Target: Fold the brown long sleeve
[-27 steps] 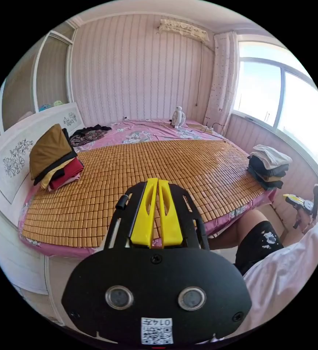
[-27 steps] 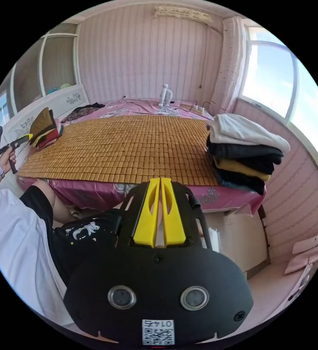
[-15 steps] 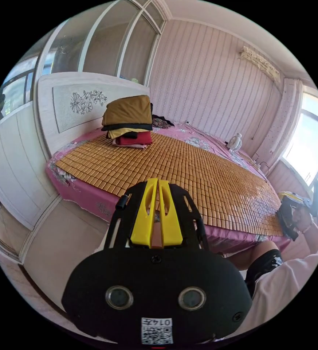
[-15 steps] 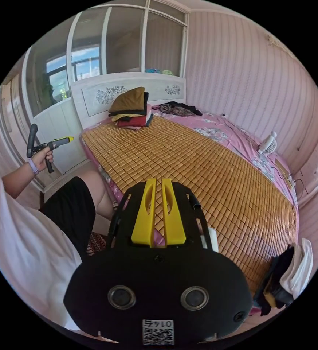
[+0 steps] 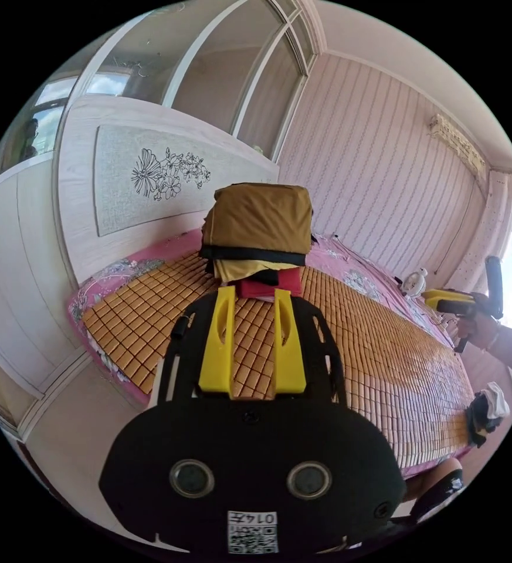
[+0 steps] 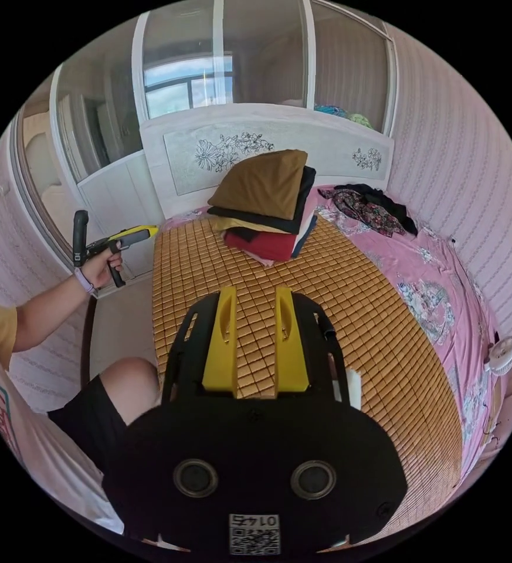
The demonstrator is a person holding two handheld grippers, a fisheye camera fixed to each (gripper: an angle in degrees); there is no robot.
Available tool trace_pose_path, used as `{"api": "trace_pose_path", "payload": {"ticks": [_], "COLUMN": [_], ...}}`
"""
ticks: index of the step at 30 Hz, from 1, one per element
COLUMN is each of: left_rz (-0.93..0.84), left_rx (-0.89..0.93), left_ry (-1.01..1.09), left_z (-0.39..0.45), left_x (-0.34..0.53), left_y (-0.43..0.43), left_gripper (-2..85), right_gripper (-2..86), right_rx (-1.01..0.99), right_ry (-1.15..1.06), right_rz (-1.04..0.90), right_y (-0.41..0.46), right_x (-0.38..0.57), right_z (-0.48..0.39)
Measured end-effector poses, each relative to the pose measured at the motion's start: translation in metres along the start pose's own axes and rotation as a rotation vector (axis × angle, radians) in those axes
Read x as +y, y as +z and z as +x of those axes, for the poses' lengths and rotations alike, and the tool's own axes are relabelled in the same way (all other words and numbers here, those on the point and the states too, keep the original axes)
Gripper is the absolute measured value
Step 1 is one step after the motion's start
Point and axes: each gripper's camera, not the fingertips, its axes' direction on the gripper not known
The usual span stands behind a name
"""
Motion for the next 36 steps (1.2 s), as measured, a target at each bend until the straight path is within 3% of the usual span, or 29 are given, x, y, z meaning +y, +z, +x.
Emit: {"api": "trace_pose_path", "payload": {"ticks": [10,12,14,19,22,25,28,32,36], "left_rz": [-0.013,-0.188,-0.249,-0.28,-0.114,0.049,0.091,-0.14,-0.468], "left_rx": [-0.031,-0.135,-0.15,-0.108,-0.132,-0.045,0.193,0.612,0.742], "left_ry": [0.009,0.092,0.104,0.015,0.153,0.309,0.433,0.364,0.207], "left_z": [-0.034,-0.026,-0.024,-0.034,0.001,0.057,0.127,0.224,0.281], "left_x": [-0.104,-0.11,-0.111,-0.118,-0.125,-0.121,-0.078,0.037,0.138], "left_y": [0.149,0.199,0.22,0.212,0.16,0.092,0.039,0.039,0.069], "left_gripper": [11.4,8.1,6.3,-0.5,-0.9,-0.9,-0.8,0.3,3.9], "right_gripper": [11.8,9.7,4.0,-0.5,-0.8,-0.6,0.3,5.2,8.3], "right_rx": [-0.018,0.035,0.002,-0.054,-0.077,-0.04,-0.031,0.095,0.182], "right_ry": [0.114,0.159,0.156,0.008,-0.078,-0.097,-0.005,0.188,0.498], "right_rz": [0.095,0.045,-0.034,-0.057,0.051,0.167,0.228,0.02,-0.23], "right_y": [0.188,0.225,0.244,0.216,0.151,0.069,-0.009,-0.05,-0.059], "right_x": [-0.207,-0.234,-0.245,-0.252,-0.245,-0.213,-0.13,0.056,0.253], "right_z": [0.051,0.057,0.057,0.041,0.031,0.03,0.044,0.055,0.038]}}
